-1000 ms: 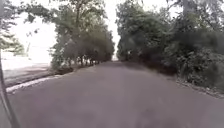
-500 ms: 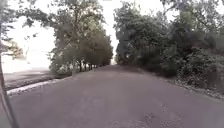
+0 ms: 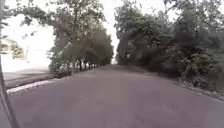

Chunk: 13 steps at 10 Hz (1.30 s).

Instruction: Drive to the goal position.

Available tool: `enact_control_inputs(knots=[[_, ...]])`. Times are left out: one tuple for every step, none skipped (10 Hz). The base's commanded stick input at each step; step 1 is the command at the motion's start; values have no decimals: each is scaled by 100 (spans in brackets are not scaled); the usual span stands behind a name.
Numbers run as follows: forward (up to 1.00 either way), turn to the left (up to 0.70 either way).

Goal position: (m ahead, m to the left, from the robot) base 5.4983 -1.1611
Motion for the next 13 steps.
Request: enact_control_inputs(knots=[[70,0],[70,0],[70,0],[70,0],[70,0],[70,0],[70,0],[70,0],[70,0],[70,0],[70,0],[70,0],[70,0]])
